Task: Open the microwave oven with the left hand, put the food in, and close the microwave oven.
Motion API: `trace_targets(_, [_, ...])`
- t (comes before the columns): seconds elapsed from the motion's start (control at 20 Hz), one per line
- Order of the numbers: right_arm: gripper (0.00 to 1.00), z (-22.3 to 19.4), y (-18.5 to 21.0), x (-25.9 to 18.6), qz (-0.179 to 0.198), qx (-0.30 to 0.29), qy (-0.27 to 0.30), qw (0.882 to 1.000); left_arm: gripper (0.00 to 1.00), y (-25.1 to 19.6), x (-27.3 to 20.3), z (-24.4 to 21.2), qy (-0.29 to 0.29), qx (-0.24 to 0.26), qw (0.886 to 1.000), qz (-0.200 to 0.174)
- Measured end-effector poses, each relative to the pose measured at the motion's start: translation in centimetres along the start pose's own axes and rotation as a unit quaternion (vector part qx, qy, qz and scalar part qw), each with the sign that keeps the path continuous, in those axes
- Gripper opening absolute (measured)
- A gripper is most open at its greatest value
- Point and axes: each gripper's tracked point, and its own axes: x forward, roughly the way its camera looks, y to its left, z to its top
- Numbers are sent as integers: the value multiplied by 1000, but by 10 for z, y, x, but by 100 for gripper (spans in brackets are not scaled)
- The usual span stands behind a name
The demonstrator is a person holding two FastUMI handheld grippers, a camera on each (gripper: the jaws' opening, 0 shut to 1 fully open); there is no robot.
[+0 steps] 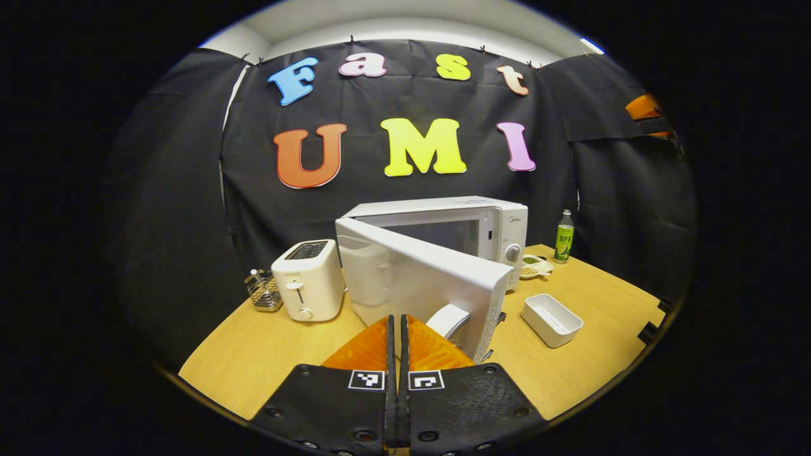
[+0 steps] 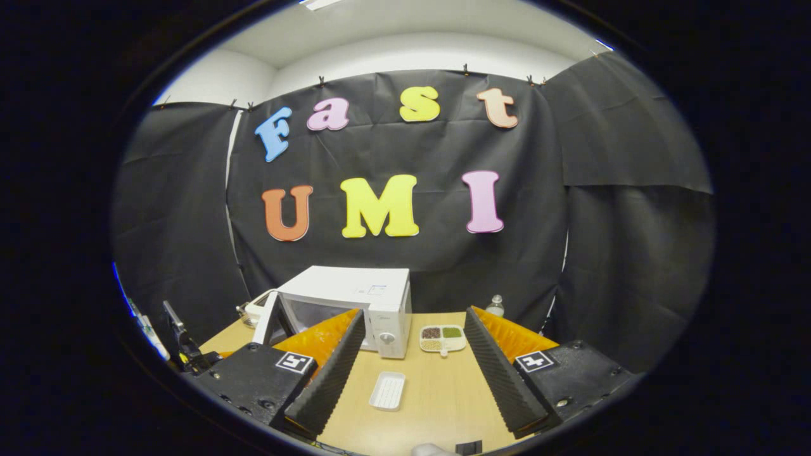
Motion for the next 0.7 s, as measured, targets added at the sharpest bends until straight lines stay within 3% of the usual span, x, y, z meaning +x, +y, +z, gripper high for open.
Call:
trace_targets(0.05, [92, 0, -3, 1, -1, 0, 0, 1000, 0, -8, 5, 0, 2, 4, 1000, -7])
trace_targets(0.1, [100, 2, -5, 1, -2, 1, -2, 1000, 0, -15, 11, 1, 3, 7, 1000, -14])
trace_targets(0.15, [100, 5, -9, 1, -5, 3, -6, 1000, 0, -24, 18, 5, 1, 12, 1000, -23])
trace_targets(0.2, [92, 8, -11, 2, -6, 5, -8, 1000, 0, -32, 23, 7, 1, 15, 999, -31])
trace_targets(0.3, [92, 8, -18, 1, -9, 7, -10, 1000, 0, -47, 36, 10, -1, 18, 999, -41])
trace_targets(0.35, [100, 9, -22, 3, -12, 7, -10, 1000, 0, -54, 43, 12, -2, 16, 999, -46])
trace_targets(0.4, [92, 9, -25, 3, -15, 6, -9, 1000, 0, -60, 50, 12, -1, 15, 999, -50])
trace_targets(0.7, [92, 10, -36, 12, -17, -3, -1, 1000, 0, -94, 100, 19, -1, 16, 997, -71])
